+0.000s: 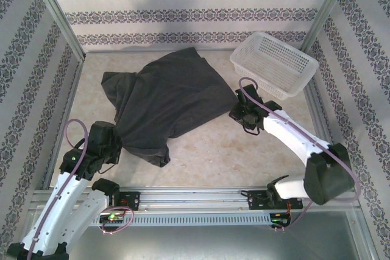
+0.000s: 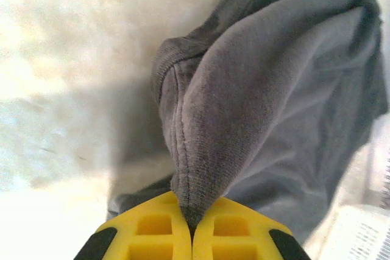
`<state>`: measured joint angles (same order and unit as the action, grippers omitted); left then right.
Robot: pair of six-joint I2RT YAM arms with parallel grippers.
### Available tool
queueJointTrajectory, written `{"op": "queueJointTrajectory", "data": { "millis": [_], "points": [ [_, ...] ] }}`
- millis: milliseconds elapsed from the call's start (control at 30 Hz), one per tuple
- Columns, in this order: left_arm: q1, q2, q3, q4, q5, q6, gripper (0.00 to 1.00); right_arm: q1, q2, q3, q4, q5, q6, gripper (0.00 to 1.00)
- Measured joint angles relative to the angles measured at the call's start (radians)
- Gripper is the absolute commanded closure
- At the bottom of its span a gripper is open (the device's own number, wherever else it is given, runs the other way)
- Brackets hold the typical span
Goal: Fold and stack the t-shirts
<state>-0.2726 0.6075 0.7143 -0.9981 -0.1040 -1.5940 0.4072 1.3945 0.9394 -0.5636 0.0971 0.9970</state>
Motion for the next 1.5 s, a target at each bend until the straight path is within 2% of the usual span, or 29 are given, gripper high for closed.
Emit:
{"op": "queueJointTrajectory", "data": {
  "millis": [100, 200, 367, 500, 1000, 1133, 1233, 1333, 1367, 1500],
  "points": [
    [0.011, 0.024, 0.021, -0.026, -0.044, 0.045, 1.0, -0.013, 0.093, 0.026, 0.007, 0.021, 0.053, 0.51],
    [0.069, 0.064, 0.051, -0.016, -0.061, 0.109, 1.0, -0.026, 0.163, 0.048, 0.032, 0.029, 0.082, 0.51],
    [0.193, 0.127, 0.047, 0.033, -0.016, 0.201, 1.0, -0.052, 0.242, 0.082, 0.066, 0.027, 0.11, 0.52],
    [0.243, 0.158, 0.027, 0.084, 0.026, 0.248, 1.0, -0.059, 0.314, 0.13, 0.085, 0.016, 0.127, 0.52],
    [0.289, 0.187, 0.018, 0.15, 0.102, 0.309, 1.0, -0.098, 0.498, 0.278, 0.06, -0.019, 0.157, 0.53],
    [0.296, 0.187, 0.018, 0.151, 0.105, 0.312, 1.0, -0.107, 0.529, 0.304, 0.043, -0.024, 0.159, 0.63],
    [0.304, 0.187, 0.018, 0.151, 0.109, 0.316, 1.0, -0.118, 0.53, 0.305, 0.025, -0.037, 0.161, 0.78],
    [0.313, 0.188, 0.018, 0.152, 0.114, 0.32, 1.0, -0.132, 0.53, 0.305, 0.008, -0.05, 0.156, 0.97],
    [0.315, 0.19, 0.018, 0.152, 0.115, 0.322, 1.0, -0.137, 0.524, 0.304, 0.007, -0.055, 0.153, 1.0],
    [0.322, 0.19, 0.018, 0.152, 0.12, 0.33, 1.0, -0.161, 0.485, 0.277, -0.003, -0.062, 0.142, 1.0]
  ]
}}
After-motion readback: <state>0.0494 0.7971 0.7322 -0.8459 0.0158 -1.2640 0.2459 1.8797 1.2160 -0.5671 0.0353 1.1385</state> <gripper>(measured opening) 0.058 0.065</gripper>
